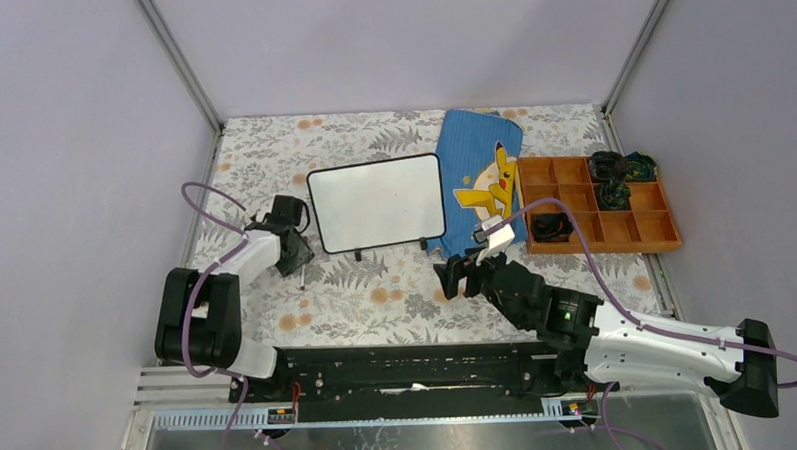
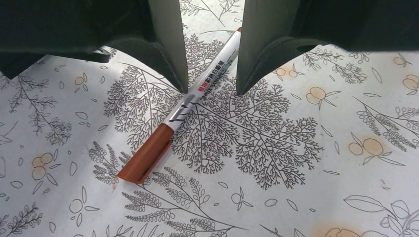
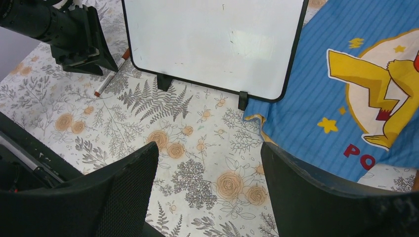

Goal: Write a sentence on the whiteboard
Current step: Pick up the whiteboard marker at the center of the board.

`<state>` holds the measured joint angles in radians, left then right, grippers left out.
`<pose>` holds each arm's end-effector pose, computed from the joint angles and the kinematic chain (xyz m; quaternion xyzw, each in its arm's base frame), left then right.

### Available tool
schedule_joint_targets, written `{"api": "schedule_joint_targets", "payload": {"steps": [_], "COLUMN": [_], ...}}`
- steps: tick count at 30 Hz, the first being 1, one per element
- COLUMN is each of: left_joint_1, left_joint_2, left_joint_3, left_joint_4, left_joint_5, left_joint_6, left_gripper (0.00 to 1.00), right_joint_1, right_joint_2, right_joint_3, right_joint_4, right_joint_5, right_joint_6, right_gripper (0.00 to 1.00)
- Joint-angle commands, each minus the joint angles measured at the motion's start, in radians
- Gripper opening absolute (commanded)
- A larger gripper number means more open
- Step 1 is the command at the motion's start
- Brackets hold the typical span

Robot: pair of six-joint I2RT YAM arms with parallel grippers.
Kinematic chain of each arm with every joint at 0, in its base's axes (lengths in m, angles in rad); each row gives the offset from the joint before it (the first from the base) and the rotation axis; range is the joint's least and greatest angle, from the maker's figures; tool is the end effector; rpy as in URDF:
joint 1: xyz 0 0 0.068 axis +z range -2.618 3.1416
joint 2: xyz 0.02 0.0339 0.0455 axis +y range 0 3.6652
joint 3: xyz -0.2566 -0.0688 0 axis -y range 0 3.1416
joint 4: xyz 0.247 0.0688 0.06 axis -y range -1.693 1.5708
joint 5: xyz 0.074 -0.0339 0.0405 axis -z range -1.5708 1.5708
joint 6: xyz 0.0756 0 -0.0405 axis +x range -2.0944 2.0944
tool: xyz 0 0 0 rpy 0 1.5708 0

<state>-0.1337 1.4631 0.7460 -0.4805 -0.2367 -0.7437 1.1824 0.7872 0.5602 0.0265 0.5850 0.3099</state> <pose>0.2717 -0.0187 0.1142 -0.3139 0.9242 0.0268 0.2161 0.1247 0.1946 0.2709 -0.1479 0.7491 0.2473 0.5965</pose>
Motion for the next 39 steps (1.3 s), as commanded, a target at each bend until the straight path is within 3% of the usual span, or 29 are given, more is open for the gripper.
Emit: {"api": "schedule_joint_targets", "payload": {"steps": [1, 5, 13, 20, 28, 35, 39], "left_joint_1": [0.013, 0.013, 0.013, 0.013, 0.039, 0.045, 0.046], "left_joint_2": [-0.011, 0.025, 0.082, 0.116, 0.028, -0.065, -0.057], "left_joint_3": [0.007, 0.046, 0.095, 0.081, 0.035, -0.007, 0.013], "left_joint_4": [-0.030, -0.045, -0.033, -0.018, -0.026, -0.034, -0.043], "left_joint_5": [-0.031, -0.024, 0.032, 0.041, 0.027, 0.043, 0.017], "left_joint_6": [0.042, 0.079, 0.156, 0.160, 0.100, -0.026, -0.037], "left_gripper": [0.49, 0.54, 0.54, 0.41, 0.27, 0.28, 0.40], "right_joint_1": [0.003, 0.003, 0.003, 0.003, 0.003, 0.003, 0.003], "right_joint_2": [-0.014, -0.016, -0.017, -0.008, 0.012, 0.031, 0.028], "right_joint_3": [-0.005, -0.009, -0.015, -0.013, -0.013, -0.013, -0.006], "right_joint_4": [0.011, 0.013, 0.017, 0.018, 0.033, 0.049, 0.039], "right_joint_5": [0.026, 0.027, 0.035, 0.039, 0.027, 0.010, 0.014], "right_joint_6": [-0.011, -0.012, -0.016, -0.020, -0.026, -0.026, -0.031], "right_gripper": [0.82, 0.82, 0.83, 0.82, 0.83, 0.83, 0.83]}}
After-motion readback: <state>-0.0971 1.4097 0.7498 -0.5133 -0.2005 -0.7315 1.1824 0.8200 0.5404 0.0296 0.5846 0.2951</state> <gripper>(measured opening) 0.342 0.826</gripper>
